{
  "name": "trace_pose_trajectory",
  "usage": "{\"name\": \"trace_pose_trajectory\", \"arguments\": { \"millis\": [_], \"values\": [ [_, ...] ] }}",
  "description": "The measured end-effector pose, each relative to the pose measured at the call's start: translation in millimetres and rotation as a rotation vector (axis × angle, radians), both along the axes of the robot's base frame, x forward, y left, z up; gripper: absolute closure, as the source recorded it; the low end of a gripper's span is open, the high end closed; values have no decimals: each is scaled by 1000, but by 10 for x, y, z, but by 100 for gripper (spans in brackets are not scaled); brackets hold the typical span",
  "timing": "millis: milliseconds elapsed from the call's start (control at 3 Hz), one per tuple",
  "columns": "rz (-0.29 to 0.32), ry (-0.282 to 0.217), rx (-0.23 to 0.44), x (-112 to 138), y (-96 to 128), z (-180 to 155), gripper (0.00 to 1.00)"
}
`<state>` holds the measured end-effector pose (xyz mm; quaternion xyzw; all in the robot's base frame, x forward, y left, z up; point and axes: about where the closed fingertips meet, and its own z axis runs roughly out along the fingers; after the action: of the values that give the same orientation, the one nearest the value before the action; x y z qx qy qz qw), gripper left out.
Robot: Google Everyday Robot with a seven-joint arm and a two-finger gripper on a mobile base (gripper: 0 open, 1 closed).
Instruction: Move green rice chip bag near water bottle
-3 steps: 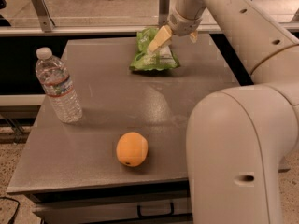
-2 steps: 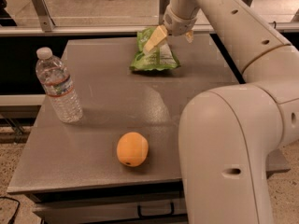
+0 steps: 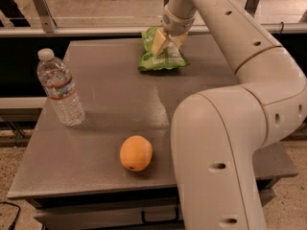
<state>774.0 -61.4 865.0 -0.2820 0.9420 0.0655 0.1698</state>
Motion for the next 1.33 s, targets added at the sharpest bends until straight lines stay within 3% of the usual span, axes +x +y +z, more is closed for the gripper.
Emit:
{"name": "trace_pose_trajectory", "arguments": {
  "millis": [667, 1000, 1333],
  "values": [
    [88, -33, -6, -147, 120, 228, 94],
    [166, -50, 10, -340, 246, 366, 100],
    [244, -59, 41, -552, 447, 453, 100]
  ]
}}
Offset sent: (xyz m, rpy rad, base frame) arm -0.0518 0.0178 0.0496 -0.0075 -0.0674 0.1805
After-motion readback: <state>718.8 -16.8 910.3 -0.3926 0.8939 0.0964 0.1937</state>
